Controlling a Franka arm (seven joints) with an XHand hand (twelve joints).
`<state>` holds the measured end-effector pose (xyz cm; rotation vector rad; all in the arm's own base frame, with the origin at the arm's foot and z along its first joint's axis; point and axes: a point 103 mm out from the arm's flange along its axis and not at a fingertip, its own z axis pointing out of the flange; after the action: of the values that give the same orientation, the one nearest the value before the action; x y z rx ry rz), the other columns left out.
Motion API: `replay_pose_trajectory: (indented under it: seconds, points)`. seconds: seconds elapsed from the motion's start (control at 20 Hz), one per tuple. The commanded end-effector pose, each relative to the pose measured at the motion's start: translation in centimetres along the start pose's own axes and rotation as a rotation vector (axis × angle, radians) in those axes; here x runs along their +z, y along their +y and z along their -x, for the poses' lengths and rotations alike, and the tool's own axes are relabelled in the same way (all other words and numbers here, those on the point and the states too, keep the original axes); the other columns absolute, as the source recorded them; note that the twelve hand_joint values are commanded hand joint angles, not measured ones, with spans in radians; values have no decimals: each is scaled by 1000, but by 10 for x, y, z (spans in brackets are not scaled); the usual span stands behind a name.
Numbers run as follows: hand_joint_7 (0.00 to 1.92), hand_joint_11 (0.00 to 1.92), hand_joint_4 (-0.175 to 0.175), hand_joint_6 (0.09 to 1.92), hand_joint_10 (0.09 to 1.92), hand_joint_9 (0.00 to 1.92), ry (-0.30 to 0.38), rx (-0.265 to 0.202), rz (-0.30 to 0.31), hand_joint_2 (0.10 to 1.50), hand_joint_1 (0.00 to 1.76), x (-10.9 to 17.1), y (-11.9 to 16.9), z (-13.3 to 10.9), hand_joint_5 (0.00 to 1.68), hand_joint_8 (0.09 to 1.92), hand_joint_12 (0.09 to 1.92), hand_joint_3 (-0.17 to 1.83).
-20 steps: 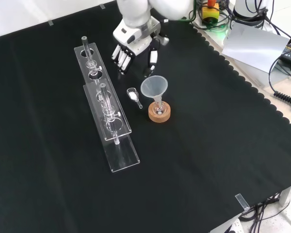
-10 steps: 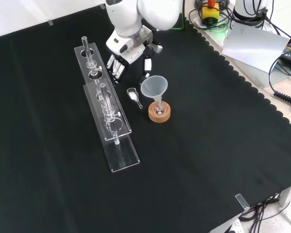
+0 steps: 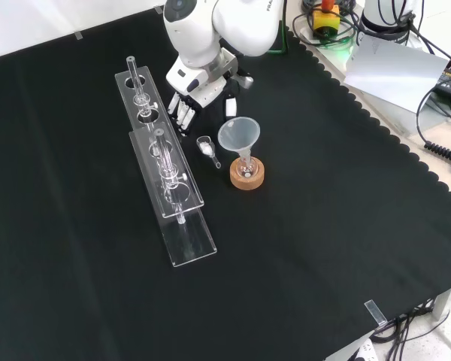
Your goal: Pick up the weighing funnel.
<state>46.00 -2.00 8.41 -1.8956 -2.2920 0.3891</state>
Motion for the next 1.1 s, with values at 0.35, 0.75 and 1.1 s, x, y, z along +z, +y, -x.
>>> replay_pose_trajectory:
  seconds: [0.35, 0.75, 1.1]
  points:
    - [561, 540, -73, 547, 539, 851, -18, -6, -12, 645, 868, 7, 4, -3, 539, 755, 1241, 591]
    - [566, 544, -71, 633, 547, 848, -31, -15, -15, 644, 887, 11, 7, -6, 554, 761, 1239, 594]
    - [573, 546, -70, 662, 550, 854, -56, -18, -28, 649, 905, 14, 11, -9, 584, 762, 1239, 597]
